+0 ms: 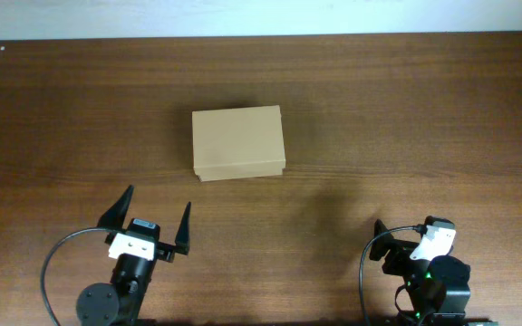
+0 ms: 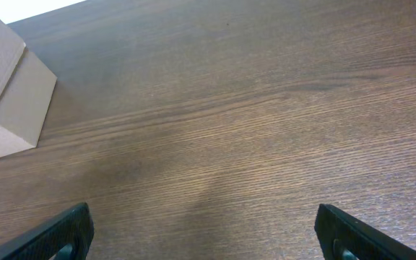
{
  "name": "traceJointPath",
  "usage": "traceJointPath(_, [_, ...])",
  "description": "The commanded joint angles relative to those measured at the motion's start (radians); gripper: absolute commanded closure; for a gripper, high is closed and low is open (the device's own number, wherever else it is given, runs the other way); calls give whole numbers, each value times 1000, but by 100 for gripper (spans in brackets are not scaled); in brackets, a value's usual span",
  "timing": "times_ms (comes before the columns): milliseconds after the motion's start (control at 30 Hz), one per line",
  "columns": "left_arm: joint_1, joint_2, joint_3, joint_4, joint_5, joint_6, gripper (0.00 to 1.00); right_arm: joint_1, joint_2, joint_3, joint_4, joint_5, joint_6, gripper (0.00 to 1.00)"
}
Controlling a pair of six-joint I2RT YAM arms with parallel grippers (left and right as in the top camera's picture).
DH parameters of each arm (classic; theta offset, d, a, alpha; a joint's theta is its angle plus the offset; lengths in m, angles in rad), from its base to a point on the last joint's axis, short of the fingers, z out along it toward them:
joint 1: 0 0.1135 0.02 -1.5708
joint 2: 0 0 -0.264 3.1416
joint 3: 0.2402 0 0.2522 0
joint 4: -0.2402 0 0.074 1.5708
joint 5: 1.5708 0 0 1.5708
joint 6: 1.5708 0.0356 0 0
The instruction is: Pack container
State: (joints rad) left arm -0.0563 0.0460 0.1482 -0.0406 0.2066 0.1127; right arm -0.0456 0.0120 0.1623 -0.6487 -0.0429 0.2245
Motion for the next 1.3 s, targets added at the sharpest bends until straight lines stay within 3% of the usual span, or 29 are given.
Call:
traceJointPath(0, [32,-42,-56,12,7,9,1,6,-10,-6,2,-1,-7,1])
traceJointPath(333, [45,-41,-140,-1,8,9,0,6,-9,-6,2,-2,-7,1])
traceJointPath(1267, [45,-41,-140,-19,8,9,0,6,-10,-6,2,-2,-7,1])
